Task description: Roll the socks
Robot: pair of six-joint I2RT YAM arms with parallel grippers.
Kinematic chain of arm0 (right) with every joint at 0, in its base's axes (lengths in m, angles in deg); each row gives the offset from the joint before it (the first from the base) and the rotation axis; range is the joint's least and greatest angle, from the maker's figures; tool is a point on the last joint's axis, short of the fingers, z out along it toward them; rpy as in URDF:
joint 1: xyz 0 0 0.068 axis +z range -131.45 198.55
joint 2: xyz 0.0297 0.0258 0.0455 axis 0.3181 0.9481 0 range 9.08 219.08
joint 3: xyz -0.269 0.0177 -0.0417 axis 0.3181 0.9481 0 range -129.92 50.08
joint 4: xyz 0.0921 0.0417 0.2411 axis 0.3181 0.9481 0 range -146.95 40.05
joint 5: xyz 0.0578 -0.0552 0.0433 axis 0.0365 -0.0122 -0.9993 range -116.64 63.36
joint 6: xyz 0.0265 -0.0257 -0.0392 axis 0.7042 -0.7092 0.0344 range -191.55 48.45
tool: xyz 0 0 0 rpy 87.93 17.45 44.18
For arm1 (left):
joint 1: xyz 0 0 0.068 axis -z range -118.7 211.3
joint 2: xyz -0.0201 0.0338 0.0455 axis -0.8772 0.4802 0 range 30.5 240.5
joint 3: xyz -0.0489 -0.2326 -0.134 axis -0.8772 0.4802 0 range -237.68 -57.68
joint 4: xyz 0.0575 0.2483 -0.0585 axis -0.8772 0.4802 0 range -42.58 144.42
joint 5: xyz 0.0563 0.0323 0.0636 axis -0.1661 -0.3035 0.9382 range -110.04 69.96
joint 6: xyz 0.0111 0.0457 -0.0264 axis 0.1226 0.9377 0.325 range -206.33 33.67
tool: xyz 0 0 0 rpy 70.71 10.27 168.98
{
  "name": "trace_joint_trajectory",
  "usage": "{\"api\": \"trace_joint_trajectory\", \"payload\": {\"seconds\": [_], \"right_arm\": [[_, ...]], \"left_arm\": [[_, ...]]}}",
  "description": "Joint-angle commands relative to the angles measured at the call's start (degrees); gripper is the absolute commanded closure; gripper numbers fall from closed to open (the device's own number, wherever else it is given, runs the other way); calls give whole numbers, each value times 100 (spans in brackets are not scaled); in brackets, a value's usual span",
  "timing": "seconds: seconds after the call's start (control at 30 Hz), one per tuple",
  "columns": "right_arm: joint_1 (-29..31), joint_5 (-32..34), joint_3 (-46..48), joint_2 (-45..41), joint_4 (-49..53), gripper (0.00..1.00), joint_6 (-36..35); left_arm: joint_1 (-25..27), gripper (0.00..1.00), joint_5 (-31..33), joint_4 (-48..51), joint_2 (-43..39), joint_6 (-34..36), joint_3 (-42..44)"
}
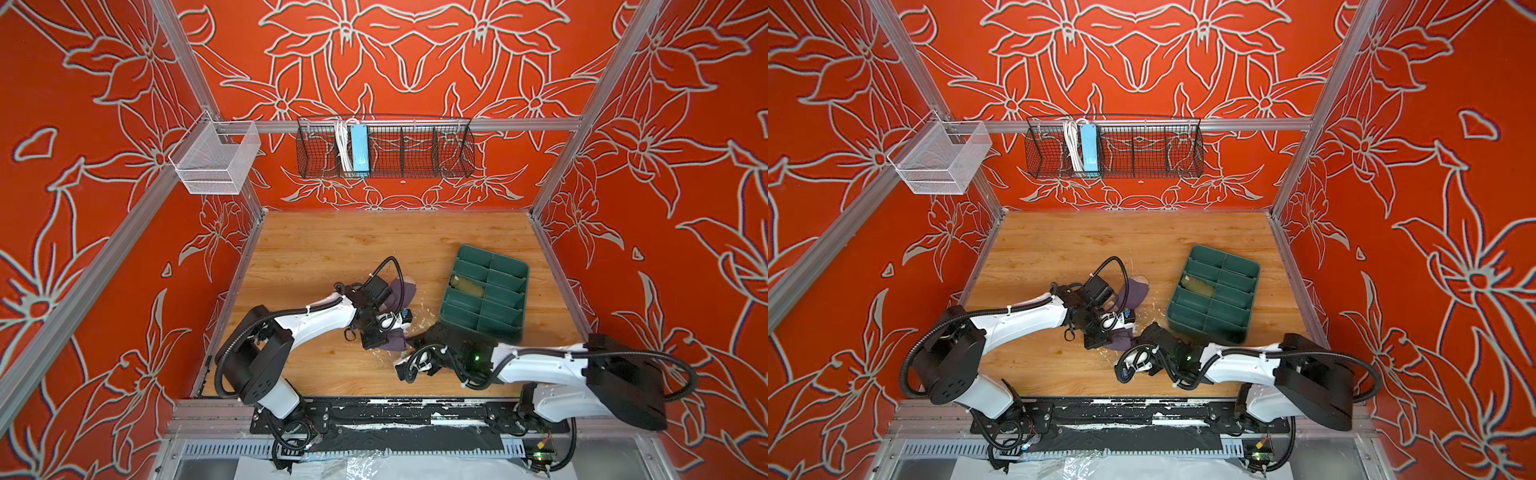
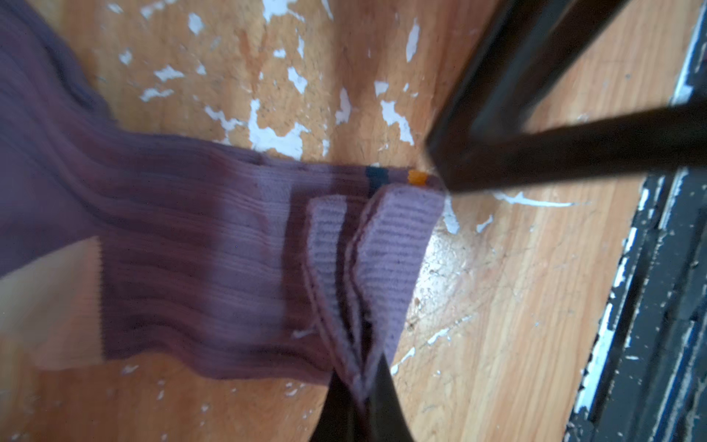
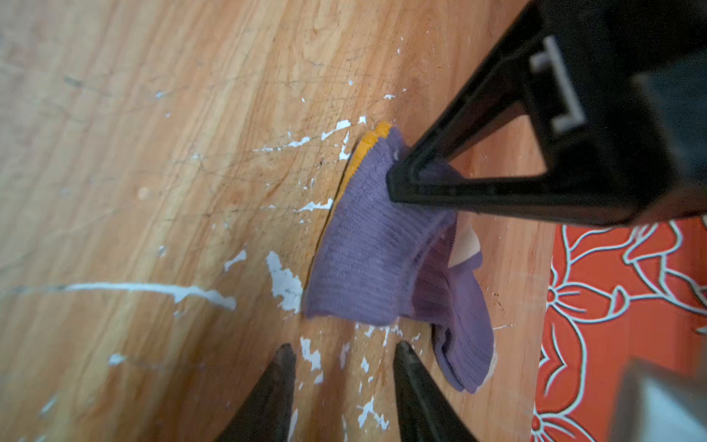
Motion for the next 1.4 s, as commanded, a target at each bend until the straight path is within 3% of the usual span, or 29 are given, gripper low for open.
{"api": "trace_joint_trajectory", "payload": {"seconds": [0.0, 0.17, 0.33, 0.5, 0.63, 0.9, 1.03, 1.07, 1.13, 1.2, 1.27, 1.37], "right_arm": [[88, -104, -169, 227, -656, 51, -68], [196, -58, -119, 347, -802, 38, 5], [293, 52, -65, 545, -1048, 35, 168], [341, 573, 87, 1130, -1833, 36, 171], [344, 771, 95, 1403, -1957, 45, 169], [355, 822, -82, 1933, -1789, 85, 222], [372, 814, -160, 1970, -1472, 100, 292], [372, 803, -178, 1945, -1334, 100, 333], [379, 743, -195, 1876, -1078, 100, 384], [381, 704, -253, 1786, -777, 100, 555], [380, 539, -392, 1683, -231, 100, 725], [371, 203, -616, 1564, 459, 100, 981]], "left_arm": [[-31, 100, -78, 76, -136, 40, 80], [-27, 100, -132, -10, -166, 40, 162], [-27, 100, -169, -14, -112, 1, 160], [-27, 100, -307, 82, -90, -58, 79], [-27, 100, -372, 20, -117, -74, 101], [-27, 100, -475, 107, -12, -160, -18], [-27, 100, -471, 16, -133, -247, 28], [-27, 100, -433, -7, -196, -273, 38], [-28, 81, -347, -63, -348, -336, 50], [-27, 75, -236, -127, -554, -350, 77], [-27, 42, -7, -198, -808, -406, 91], [-27, 26, 436, -409, -1337, -444, 184]]}}
